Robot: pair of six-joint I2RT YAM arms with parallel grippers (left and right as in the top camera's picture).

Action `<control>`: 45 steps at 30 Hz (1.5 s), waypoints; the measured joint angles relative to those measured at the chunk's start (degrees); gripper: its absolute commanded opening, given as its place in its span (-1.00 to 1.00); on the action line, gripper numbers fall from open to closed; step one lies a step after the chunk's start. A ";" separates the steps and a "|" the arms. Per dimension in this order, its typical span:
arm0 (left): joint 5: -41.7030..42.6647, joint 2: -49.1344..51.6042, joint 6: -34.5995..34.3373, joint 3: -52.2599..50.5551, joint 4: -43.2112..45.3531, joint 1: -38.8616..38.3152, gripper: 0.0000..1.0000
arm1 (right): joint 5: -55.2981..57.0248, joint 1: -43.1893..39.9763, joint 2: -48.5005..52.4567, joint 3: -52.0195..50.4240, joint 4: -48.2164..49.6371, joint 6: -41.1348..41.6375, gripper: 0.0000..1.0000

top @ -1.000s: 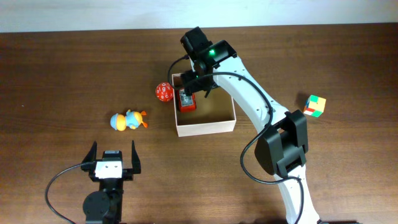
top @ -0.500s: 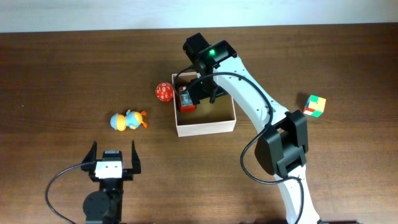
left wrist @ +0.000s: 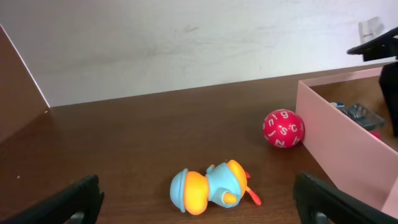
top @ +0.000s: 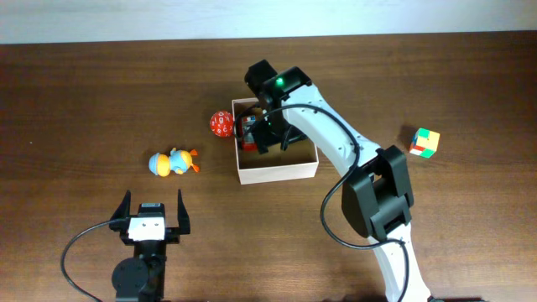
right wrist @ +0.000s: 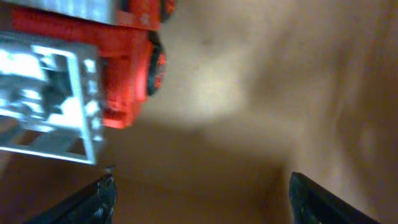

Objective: Pack container
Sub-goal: 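Lower the red truck into the pink box and open the right gripper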

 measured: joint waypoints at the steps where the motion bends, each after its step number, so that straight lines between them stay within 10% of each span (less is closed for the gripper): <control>1: 0.00 0.00 0.00 0.00 0.00 0.00 0.98 | -0.04 0.22 0.00 -0.09 0.48 -0.02 0.65; 45: 0.00 0.00 0.00 0.00 0.00 0.00 0.99 | -0.48 0.50 0.00 -0.17 2.14 -2.91 0.67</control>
